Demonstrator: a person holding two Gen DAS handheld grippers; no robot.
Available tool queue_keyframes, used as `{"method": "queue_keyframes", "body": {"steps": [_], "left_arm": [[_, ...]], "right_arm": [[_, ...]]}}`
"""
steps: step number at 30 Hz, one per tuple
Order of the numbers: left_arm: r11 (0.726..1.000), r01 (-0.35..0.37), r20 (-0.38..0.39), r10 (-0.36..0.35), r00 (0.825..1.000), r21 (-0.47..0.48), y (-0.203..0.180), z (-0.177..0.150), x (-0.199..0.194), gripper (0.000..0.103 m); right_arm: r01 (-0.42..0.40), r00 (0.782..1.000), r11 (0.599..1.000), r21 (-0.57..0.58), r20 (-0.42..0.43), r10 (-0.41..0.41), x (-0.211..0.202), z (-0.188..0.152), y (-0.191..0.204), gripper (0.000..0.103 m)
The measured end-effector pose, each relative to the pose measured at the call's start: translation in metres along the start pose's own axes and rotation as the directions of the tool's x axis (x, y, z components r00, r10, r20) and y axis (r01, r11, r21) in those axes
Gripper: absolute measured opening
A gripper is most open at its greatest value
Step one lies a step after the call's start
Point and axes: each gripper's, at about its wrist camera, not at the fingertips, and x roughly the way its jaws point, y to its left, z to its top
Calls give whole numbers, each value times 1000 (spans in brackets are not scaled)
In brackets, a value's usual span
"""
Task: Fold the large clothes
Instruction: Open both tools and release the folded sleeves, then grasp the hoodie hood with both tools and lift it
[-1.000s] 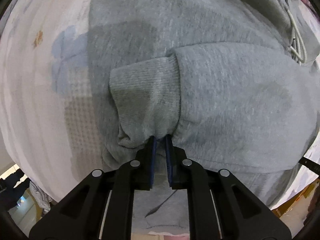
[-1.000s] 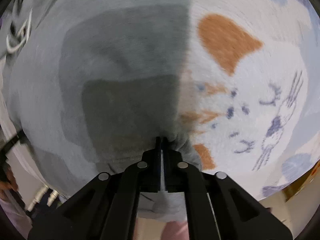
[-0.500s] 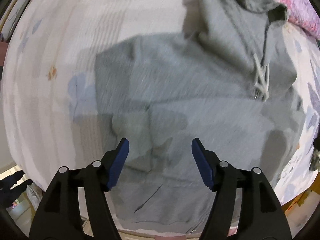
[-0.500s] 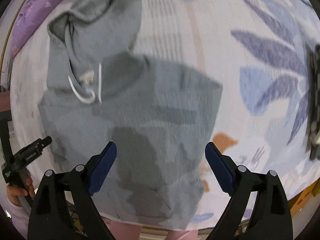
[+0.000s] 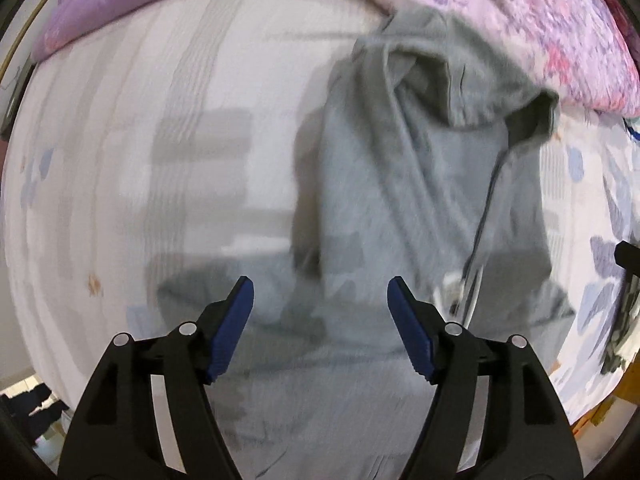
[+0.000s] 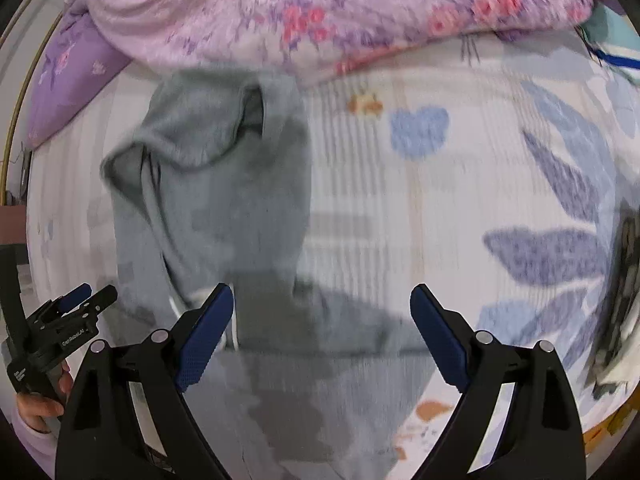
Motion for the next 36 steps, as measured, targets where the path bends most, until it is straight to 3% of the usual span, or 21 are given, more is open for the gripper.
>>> {"method": "queue_keyframes", "body": {"steps": [12, 15, 18, 24, 28, 29, 31, 32, 34, 36], "left_arm": [[999, -20, 51, 18, 999, 47, -13, 94, 25, 70], [997, -42, 56, 38, 998, 71, -19, 113, 36, 70], [994, -63, 68, 57, 996, 92, -24, 127, 44, 70], [988, -79, 112, 64, 992, 133, -35, 148, 47, 71], [989, -37, 116, 20, 993, 144, -44, 155, 49, 70], [989, -37, 121, 20, 992, 141, -47, 155, 48, 68], [991, -22, 115, 7, 993, 133, -48, 154, 56, 55], [992, -1, 103, -12, 995, 128, -46, 152, 53, 51], [993, 25, 105, -38, 994, 118, -44, 152, 54, 48], [991, 19, 102, -32, 994, 131, -46, 152, 52, 29]], "right_arm": [[31, 999, 999, -41, 32, -29, 36, 91, 21, 87], [79, 997, 993, -86, 18, -78, 52, 106, 34, 86], [99, 995, 988, -122, 20, -98, 62, 116, 46, 81], [224, 974, 945, -238, 76, -212, 78, 129, 77, 69], [253, 967, 933, -258, 52, -248, 90, 134, 85, 64], [237, 971, 937, -256, 49, -232, 92, 135, 85, 58], [220, 974, 941, -259, 0, -227, 95, 133, 86, 54], [199, 976, 943, -267, -33, -216, 94, 129, 87, 57], [183, 980, 942, -280, -23, -197, 85, 120, 88, 59], [185, 980, 936, -301, -16, -199, 76, 112, 89, 70]]}}
